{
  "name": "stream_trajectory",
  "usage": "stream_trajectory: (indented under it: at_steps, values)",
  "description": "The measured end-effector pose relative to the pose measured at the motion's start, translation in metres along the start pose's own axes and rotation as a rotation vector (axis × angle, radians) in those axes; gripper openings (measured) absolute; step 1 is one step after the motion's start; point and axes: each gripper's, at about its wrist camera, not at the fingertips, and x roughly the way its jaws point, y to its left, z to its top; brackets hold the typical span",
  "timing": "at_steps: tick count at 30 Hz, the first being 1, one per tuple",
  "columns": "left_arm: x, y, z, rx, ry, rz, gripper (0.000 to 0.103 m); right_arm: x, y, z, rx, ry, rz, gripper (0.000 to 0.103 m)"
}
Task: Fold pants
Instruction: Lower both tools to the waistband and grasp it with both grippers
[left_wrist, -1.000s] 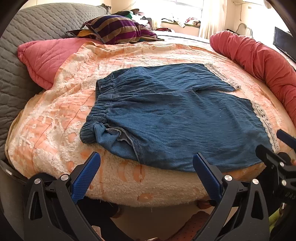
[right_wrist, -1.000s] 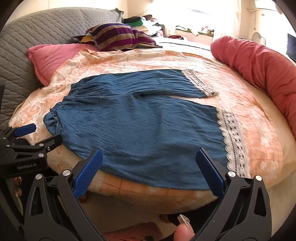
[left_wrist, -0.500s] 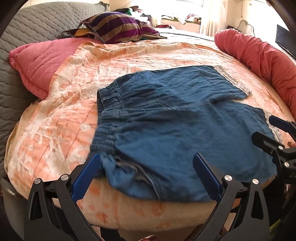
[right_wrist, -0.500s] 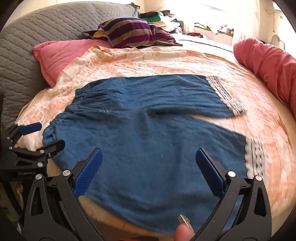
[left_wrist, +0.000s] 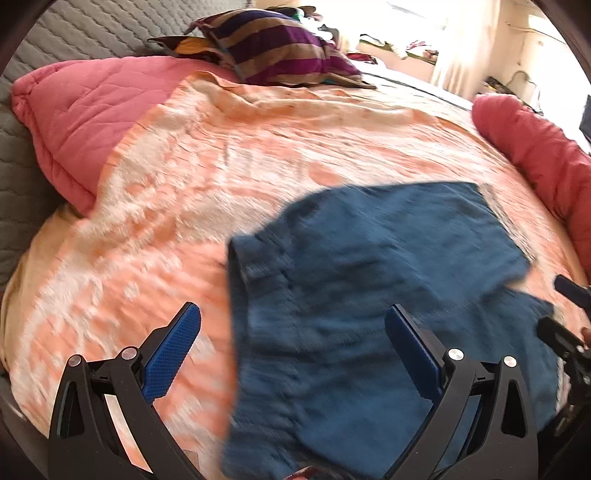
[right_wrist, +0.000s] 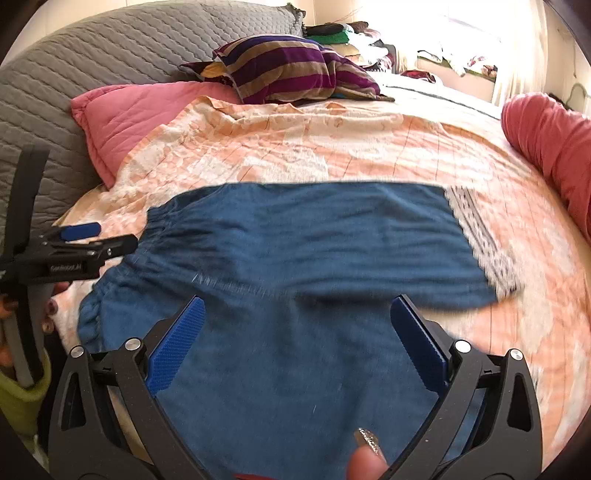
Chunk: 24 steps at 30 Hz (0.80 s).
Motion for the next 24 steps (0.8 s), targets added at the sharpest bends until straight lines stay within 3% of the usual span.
stream_trajectory:
  at_steps: [10, 15, 20, 21, 23, 24]
  values:
    - [0.065, 0.044, 0.044, -0.052, 0.073, 0.073, 0.099, 0.057, -0.001, 0.055, -0.114, 0.046, -0.062, 0.095]
    - [0.089, 0.046, 0.048, -0.018, 0.089, -0.021, 0.099, 0.087, -0.001, 0.080, -0.149, 0.071, -0.068, 0.095]
    - [0.096, 0.044, 0.048, 0.001, 0.069, -0.078, 0.097, 0.125, 0.016, 0.098, -0.317, 0.110, -0.052, 0.095]
    - [0.097, 0.041, 0.048, 0.021, 0.064, -0.073, 0.095, 0.132, 0.020, 0.100, -0.356, 0.121, -0.049, 0.095]
    - [0.100, 0.036, 0.047, 0.052, 0.070, -0.094, 0.066, 0.147, 0.027, 0.103, -0.431, 0.132, -0.064, 0.095]
    - [0.102, 0.034, 0.047, 0.054, 0.078, -0.117, 0.061, 0.153, 0.029, 0.103, -0.459, 0.139, -0.071, 0.095]
